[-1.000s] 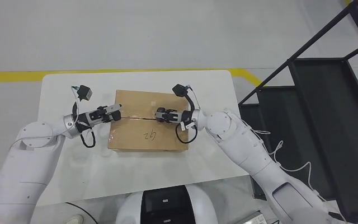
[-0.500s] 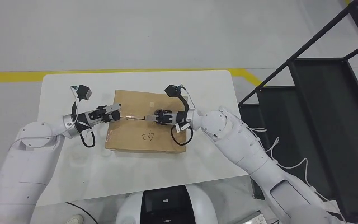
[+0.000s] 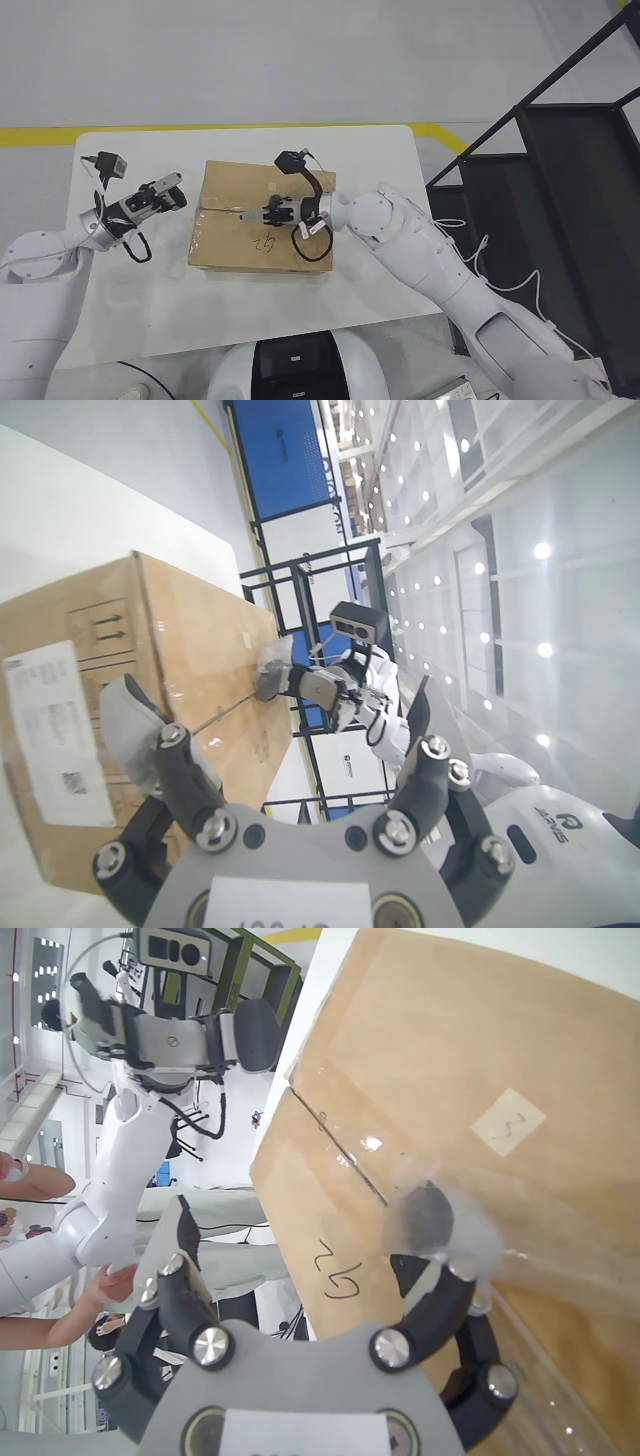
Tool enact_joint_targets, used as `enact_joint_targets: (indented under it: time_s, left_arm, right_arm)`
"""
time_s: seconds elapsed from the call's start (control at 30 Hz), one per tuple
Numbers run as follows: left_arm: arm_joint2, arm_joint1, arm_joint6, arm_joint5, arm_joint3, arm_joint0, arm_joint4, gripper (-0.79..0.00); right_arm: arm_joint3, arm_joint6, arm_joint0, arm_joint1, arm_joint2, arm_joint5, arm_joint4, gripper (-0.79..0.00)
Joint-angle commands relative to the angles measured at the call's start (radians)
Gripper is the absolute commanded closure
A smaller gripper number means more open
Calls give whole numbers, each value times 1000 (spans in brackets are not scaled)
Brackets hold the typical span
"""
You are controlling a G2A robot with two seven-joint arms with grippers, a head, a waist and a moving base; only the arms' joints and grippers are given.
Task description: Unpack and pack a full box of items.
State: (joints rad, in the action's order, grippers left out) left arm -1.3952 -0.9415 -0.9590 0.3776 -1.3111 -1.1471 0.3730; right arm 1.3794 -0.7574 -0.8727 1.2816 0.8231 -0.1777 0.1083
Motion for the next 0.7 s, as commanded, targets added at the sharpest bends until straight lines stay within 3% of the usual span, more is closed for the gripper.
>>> enact_joint_targets:
  time_s: [0.0, 0.17, 0.5, 0.67]
  left_arm:
    - [18, -3, 30, -22, 8, 6, -32, -785]
    - [75, -17, 77, -40, 53, 42, -76, -785]
    - [155, -42, -11, -26, 135, 123, -17, -785]
    - [185, -53, -59, -28, 162, 155, 23, -785]
  right_arm:
    - [2, -10, -4, 1, 3, 14, -18, -785]
    - [-8, -15, -10, -1, 9, 6, 3, -785]
    - [91, -85, -64, -27, 76, -80, 18, -785]
    - [167, -118, -133, -53, 154, -72, -1, -785]
